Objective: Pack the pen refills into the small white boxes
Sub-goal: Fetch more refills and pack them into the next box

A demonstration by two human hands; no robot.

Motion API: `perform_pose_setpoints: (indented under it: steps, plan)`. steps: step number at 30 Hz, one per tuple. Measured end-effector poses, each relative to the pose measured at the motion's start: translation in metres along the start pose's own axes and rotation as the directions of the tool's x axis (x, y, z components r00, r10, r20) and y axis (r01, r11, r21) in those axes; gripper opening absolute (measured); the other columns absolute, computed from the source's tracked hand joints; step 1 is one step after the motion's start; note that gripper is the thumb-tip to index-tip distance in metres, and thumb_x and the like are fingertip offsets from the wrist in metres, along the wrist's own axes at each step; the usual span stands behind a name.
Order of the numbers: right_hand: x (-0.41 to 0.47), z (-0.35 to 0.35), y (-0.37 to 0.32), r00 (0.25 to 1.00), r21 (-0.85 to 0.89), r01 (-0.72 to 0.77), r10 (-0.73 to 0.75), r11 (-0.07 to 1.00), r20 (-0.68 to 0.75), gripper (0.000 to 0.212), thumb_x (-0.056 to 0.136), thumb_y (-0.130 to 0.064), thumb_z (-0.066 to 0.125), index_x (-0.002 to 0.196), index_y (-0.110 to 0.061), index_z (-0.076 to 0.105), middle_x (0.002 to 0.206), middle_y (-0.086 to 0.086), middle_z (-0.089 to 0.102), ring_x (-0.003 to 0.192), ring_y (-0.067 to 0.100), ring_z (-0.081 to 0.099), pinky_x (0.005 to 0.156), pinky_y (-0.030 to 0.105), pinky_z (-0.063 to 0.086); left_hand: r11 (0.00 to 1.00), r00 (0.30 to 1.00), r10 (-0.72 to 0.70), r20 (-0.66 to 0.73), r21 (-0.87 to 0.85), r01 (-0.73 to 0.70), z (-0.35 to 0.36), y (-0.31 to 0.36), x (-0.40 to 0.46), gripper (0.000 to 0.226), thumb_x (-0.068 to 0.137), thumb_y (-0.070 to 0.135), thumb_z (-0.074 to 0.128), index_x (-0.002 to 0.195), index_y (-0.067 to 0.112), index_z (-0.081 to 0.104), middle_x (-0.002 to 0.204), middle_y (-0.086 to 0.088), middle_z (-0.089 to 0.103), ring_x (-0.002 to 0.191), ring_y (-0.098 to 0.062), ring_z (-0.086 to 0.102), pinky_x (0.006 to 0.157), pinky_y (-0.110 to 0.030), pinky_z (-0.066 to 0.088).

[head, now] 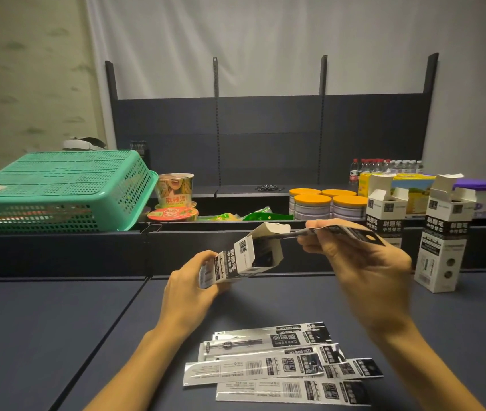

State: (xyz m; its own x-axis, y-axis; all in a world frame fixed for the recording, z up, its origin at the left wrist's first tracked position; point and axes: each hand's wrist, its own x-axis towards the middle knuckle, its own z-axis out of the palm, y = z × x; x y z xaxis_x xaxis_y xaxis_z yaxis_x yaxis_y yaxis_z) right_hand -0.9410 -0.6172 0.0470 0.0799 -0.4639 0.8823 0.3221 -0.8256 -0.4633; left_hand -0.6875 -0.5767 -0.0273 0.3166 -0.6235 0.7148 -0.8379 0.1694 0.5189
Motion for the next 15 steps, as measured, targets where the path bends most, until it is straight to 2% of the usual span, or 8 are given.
perform_pose_setpoints:
  steps: [4,7,11,15]
  plan:
    - [-0.0009,-0.0026,0.0034,0.997,-0.082,0.08,-0.079,0.993,0.015,0.02,0.084,0.003,0.065,0.101,-0.007,0.07,0.086,-0.005,0.076,0.079,0.009,0.073,0.074,0.017,0.055,1.0,1.0,0.002,0.002,0.004,-0.002,0.0,-0.0004,-0.0002,0.051,0.073,0.027,0.082,0.117,0.026,0.058,0.11,0.011,0.067,0.095,-0.009,0.063,0.076,-0.008,0.046]
    - [-0.0008,-0.0036,0.0044,0.984,-0.168,0.177,-0.174,0.97,0.035,0.021,0.083,0.005,0.064,0.103,-0.001,0.068,0.09,0.0,0.074,0.082,0.006,0.073,0.077,0.016,0.055,1.0,1.0,-0.002,0.006,0.0,0.002,0.0005,-0.0009,-0.0006,0.049,0.073,0.028,0.082,0.117,0.027,0.058,0.109,0.012,0.067,0.096,-0.01,0.063,0.075,-0.009,0.046]
    - [0.0024,-0.006,0.0078,0.981,-0.165,0.19,-0.179,0.968,0.079,0.021,0.085,0.002,0.065,0.105,-0.004,0.067,0.095,0.003,0.073,0.086,0.008,0.072,0.078,0.02,0.056,1.0,1.0,0.001,0.002,0.008,-0.001,0.0014,-0.0021,-0.0002,0.05,0.074,0.027,0.081,0.118,0.025,0.058,0.111,0.011,0.067,0.097,-0.01,0.063,0.077,-0.013,0.048]
    - [-0.0002,-0.0044,0.0106,0.978,-0.135,0.193,-0.179,0.972,0.108,0.02,0.087,-0.001,0.067,0.106,-0.006,0.067,0.095,0.003,0.073,0.087,0.011,0.073,0.078,0.024,0.058,1.0,1.0,-0.008,-0.002,0.027,0.008,0.0016,-0.0066,-0.0004,0.053,0.073,0.027,0.082,0.12,0.025,0.058,0.112,0.009,0.066,0.099,-0.011,0.062,0.081,-0.027,0.054]
